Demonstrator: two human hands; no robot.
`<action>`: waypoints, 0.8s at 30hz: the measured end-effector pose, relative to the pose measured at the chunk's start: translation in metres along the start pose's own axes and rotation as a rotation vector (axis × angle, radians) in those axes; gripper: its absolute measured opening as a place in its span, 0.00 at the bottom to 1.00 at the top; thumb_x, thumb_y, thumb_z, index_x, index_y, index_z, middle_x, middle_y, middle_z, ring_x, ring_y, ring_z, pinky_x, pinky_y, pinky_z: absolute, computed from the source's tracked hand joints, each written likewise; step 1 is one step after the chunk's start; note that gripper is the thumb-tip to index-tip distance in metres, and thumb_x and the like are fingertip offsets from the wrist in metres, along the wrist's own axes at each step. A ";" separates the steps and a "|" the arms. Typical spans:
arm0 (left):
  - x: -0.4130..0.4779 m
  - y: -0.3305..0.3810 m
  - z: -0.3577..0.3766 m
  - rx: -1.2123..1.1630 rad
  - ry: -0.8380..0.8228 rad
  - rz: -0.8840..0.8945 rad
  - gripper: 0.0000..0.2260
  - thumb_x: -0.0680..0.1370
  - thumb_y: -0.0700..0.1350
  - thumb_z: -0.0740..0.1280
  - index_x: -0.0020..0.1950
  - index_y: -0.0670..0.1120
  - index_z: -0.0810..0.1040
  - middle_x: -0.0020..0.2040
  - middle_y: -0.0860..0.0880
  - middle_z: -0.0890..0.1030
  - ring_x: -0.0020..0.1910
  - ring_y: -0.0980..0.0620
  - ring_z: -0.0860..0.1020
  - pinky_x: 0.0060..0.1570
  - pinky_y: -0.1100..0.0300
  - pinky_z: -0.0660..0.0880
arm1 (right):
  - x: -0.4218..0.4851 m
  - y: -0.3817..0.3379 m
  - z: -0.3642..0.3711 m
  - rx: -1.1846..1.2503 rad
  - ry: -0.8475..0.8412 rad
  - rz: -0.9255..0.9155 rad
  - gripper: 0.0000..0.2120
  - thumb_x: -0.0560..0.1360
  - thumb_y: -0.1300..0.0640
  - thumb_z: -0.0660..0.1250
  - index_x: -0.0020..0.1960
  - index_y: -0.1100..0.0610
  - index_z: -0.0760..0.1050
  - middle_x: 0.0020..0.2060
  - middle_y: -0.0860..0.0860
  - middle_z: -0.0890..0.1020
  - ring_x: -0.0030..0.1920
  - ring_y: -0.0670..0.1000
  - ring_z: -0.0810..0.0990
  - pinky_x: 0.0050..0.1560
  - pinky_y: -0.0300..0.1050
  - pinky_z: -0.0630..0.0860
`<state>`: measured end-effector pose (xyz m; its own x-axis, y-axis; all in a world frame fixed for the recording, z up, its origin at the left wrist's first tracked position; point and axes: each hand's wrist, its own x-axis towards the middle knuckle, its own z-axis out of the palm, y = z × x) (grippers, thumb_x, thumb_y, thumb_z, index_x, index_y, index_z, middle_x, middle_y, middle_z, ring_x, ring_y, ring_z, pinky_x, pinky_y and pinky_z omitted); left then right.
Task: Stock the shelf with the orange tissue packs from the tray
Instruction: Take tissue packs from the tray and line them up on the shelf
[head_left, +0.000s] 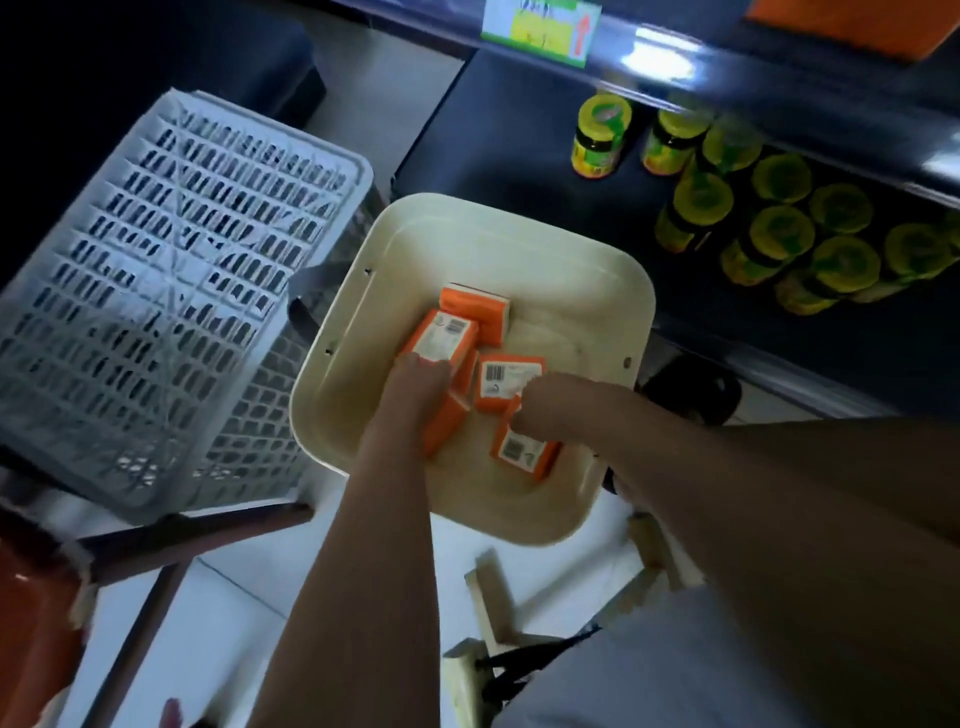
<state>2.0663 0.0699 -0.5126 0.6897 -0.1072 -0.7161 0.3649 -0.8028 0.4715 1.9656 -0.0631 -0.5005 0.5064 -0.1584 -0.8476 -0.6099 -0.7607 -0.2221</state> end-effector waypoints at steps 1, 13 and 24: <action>0.007 -0.001 0.000 -0.097 -0.016 -0.110 0.21 0.83 0.43 0.66 0.76 0.40 0.72 0.73 0.42 0.75 0.67 0.41 0.78 0.50 0.56 0.79 | 0.013 -0.003 0.005 0.043 -0.051 0.032 0.19 0.83 0.47 0.62 0.70 0.55 0.75 0.60 0.57 0.83 0.55 0.57 0.84 0.59 0.52 0.81; 0.076 -0.061 0.029 0.200 -0.070 -0.188 0.36 0.71 0.47 0.72 0.78 0.47 0.66 0.68 0.40 0.79 0.65 0.38 0.79 0.66 0.45 0.76 | 0.059 0.018 0.040 -0.282 -0.171 0.129 0.35 0.83 0.39 0.52 0.84 0.53 0.48 0.81 0.58 0.58 0.80 0.64 0.57 0.78 0.65 0.53; 0.050 -0.065 0.071 -0.061 -0.341 -0.254 0.17 0.76 0.47 0.76 0.64 0.50 0.79 0.58 0.43 0.83 0.56 0.44 0.82 0.64 0.45 0.78 | 0.065 0.038 0.039 0.185 -0.280 0.104 0.18 0.74 0.46 0.72 0.60 0.52 0.78 0.51 0.51 0.80 0.49 0.52 0.79 0.51 0.45 0.76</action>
<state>2.0328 0.0752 -0.6152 0.3303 -0.1066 -0.9378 0.5395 -0.7940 0.2803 1.9511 -0.0778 -0.5830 0.2646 -0.0312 -0.9639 -0.7623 -0.6189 -0.1892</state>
